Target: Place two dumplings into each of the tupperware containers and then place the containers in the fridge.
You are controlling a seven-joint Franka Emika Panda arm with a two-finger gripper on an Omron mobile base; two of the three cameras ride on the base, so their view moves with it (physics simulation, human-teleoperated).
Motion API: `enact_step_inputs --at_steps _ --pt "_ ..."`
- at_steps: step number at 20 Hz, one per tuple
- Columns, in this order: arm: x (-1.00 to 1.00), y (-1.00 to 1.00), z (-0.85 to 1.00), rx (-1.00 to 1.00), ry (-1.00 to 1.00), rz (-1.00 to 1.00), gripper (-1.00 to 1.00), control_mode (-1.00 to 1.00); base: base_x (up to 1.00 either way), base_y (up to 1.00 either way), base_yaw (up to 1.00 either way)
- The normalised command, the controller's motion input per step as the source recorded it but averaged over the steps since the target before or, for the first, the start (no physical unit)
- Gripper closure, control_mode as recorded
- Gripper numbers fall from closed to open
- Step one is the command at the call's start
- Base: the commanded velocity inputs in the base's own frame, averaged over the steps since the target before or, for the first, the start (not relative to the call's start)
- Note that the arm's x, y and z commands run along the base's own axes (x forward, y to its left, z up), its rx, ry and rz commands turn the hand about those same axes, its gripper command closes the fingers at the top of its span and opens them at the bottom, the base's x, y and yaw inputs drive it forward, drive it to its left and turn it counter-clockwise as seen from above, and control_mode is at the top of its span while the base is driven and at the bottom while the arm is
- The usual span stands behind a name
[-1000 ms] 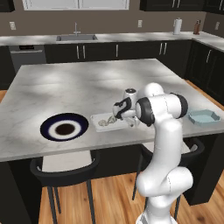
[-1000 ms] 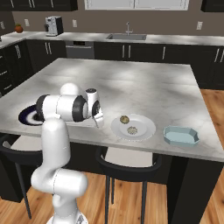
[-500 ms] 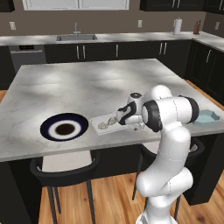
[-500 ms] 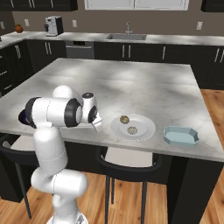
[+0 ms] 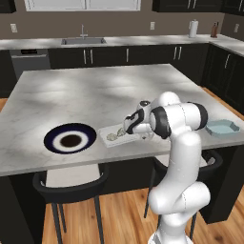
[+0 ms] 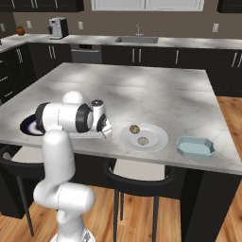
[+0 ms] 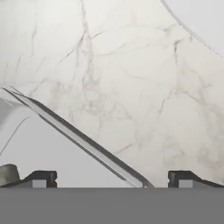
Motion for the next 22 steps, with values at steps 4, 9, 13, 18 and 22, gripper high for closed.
enact_step_inputs --at_steps 4,9,13,18,22 --pt "0.01 0.12 -0.96 -0.15 0.2 0.0 -1.0 -1.0 0.0 0.0 0.0" --pt "-0.12 0.12 -0.93 -0.1 0.07 0.0 1.0 -1.0 0.0 0.0 0.0" --pt "-0.27 -0.12 -0.71 0.21 -0.04 -0.09 1.0 -1.0 0.0 0.0 0.0" --pt "-0.08 -0.1 -0.27 0.21 -0.04 -0.1 1.0 -1.0 0.0 0.0 0.0" --pt "0.0 0.08 -0.11 0.0 0.0 -0.04 1.0 -1.0 0.0 0.0 0.0"
